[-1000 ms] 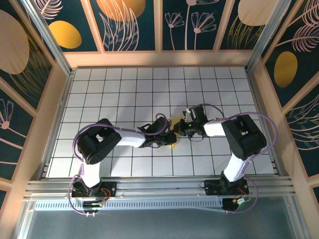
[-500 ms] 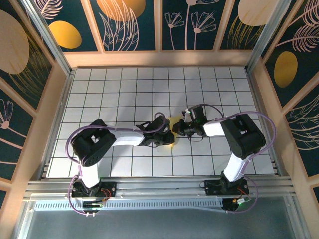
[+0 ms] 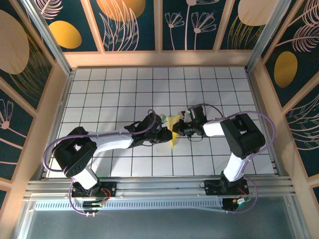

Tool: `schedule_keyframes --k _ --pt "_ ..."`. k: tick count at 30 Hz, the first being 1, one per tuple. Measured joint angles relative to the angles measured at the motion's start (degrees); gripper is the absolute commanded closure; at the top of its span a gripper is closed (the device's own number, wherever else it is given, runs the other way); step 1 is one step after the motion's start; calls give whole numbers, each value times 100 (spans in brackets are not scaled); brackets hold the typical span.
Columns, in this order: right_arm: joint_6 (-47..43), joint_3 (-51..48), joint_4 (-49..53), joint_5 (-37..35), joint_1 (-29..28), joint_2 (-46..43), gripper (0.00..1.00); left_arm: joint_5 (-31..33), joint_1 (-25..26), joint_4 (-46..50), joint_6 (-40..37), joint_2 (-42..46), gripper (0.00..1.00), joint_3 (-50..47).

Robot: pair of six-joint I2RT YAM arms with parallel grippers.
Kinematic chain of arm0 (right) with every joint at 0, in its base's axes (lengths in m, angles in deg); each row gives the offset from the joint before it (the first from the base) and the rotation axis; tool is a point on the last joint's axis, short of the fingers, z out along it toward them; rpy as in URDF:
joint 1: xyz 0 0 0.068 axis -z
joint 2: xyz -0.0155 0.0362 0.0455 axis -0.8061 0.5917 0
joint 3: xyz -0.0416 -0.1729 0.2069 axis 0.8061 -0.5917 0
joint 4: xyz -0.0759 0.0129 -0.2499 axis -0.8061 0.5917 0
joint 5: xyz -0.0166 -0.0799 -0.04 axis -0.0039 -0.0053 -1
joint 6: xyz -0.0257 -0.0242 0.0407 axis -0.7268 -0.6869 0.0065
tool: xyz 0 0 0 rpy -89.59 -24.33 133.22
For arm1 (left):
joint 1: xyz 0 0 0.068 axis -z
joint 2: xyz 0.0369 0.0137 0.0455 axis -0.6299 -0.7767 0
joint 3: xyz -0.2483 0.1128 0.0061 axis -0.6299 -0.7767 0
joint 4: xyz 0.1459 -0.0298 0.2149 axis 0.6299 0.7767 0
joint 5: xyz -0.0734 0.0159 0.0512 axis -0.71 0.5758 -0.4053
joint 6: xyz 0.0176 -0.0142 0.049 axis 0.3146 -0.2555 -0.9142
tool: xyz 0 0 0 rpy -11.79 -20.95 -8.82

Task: Fold a paper plane with a square sheet of paper (fold left side to right side)

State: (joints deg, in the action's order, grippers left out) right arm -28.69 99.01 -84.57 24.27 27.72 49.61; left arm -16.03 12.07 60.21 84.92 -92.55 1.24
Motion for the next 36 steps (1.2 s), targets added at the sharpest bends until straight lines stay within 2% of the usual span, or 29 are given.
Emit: schedule_keyframes --k 6,14,22,36 --pt "-57 28 48 -2 -7 7 100 -442 0 -601 365 -22 97 -470" --pt "-101 105 146 -15 -31 26 100 -807 0 -1185 577 -442 98 -468" --pt "-177 151 216 -44 -55 37 100 -953 0 -1342 647 -809 99 -455" --pt "-205 190 251 -50 -74 59 100 -1008 0 -1368 638 -955 100 -94"
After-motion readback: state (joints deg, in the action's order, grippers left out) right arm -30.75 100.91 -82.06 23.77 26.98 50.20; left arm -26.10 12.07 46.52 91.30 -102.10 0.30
